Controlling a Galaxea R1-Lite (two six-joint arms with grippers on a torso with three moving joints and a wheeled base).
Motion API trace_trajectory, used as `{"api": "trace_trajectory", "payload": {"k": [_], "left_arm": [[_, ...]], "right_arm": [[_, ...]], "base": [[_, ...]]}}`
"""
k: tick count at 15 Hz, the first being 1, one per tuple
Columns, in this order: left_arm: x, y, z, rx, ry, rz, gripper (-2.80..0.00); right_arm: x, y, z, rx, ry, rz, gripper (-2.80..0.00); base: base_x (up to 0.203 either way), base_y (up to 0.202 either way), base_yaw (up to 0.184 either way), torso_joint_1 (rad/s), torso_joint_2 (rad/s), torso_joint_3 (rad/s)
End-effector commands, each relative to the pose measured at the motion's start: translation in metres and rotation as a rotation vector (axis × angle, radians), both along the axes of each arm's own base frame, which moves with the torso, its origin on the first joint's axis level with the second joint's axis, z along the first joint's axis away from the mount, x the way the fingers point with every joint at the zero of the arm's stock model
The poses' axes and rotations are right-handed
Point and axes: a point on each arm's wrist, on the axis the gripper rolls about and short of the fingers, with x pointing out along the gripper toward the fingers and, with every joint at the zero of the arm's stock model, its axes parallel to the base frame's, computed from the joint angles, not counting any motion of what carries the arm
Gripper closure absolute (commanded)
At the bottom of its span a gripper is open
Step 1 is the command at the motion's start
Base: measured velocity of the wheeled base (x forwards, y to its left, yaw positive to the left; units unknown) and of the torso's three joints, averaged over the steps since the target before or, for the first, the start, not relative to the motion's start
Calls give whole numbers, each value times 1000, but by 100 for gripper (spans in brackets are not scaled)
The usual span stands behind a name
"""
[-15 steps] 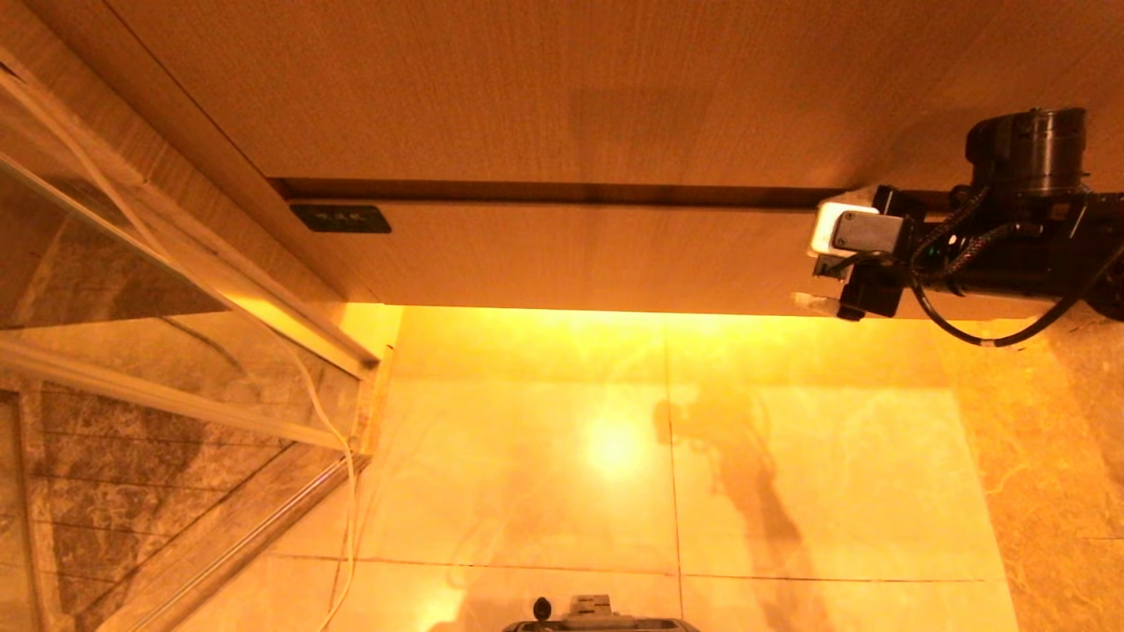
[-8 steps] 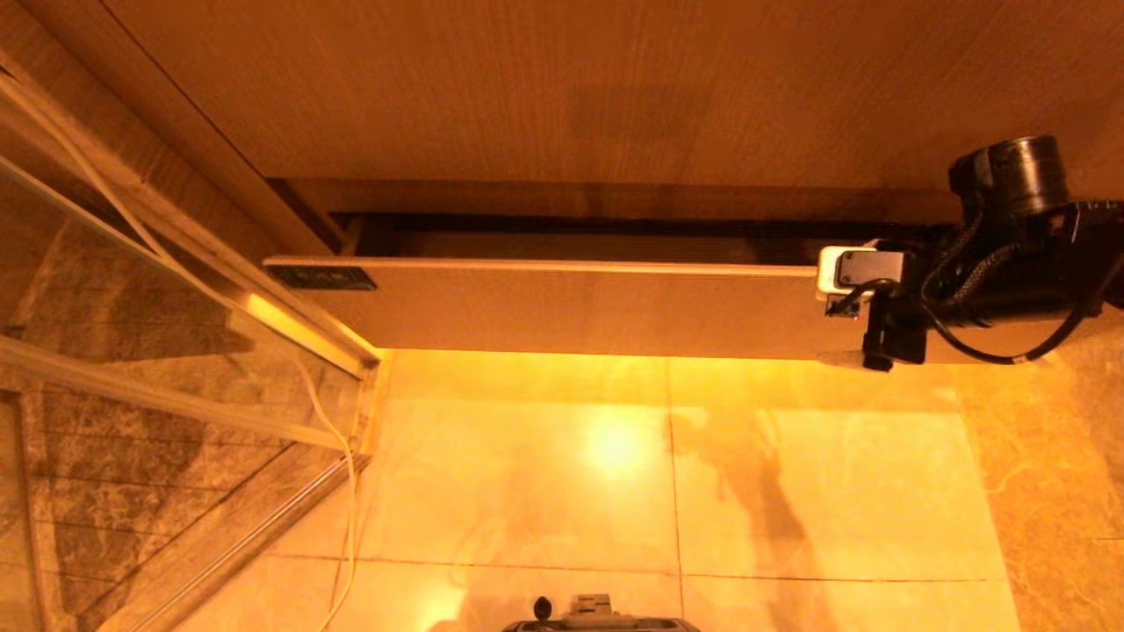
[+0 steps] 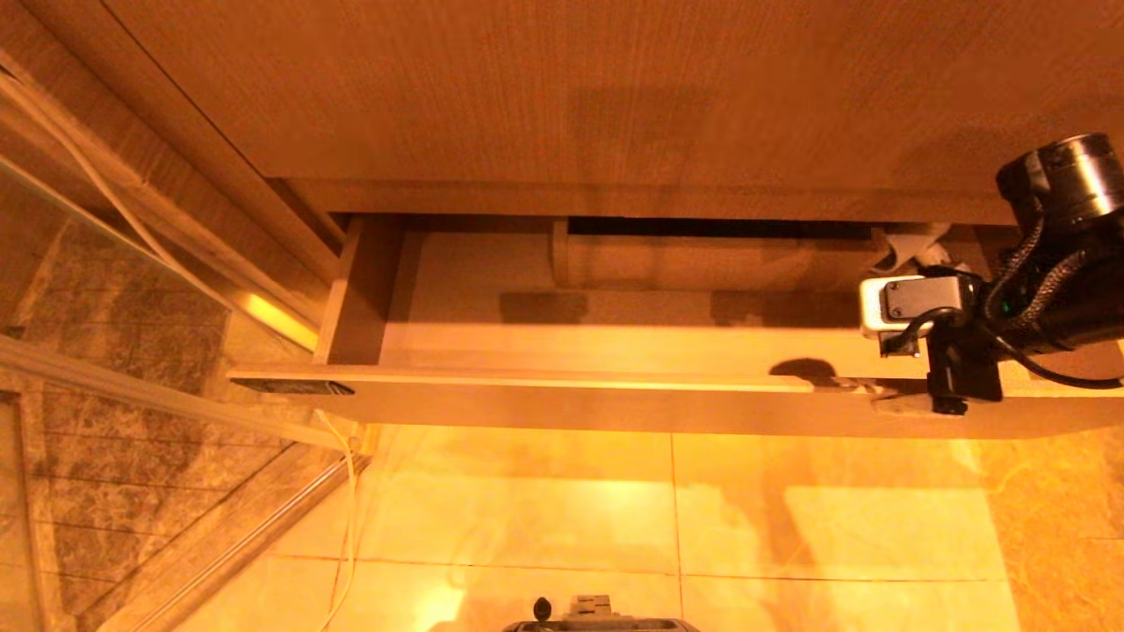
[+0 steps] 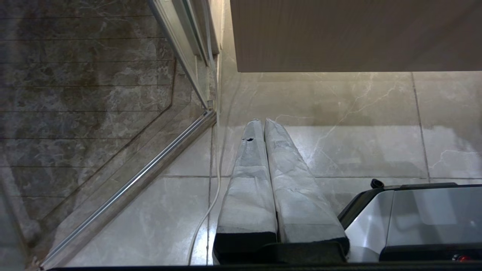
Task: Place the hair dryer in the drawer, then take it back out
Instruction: Pull open the drawer
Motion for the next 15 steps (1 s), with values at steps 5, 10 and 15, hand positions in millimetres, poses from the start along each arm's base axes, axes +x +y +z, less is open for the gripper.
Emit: {"api": "trace_trajectory", "payload": {"k": [5, 10, 15], "left_arm": [[0, 0, 0, 0, 1, 0, 0], [0, 0, 0, 0, 1, 0, 0], [0, 0, 0, 0, 1, 0, 0]], "right_arm": [[-47, -15, 39, 4, -124, -39, -280], [-46, -21, 69, 1, -195, -70, -280], [-48, -29, 82, -1, -227, -166, -280]], "base": [[0, 0, 0, 0, 0, 0], [0, 0, 0, 0, 0, 0], [0, 0, 0, 0, 0, 0]]}}
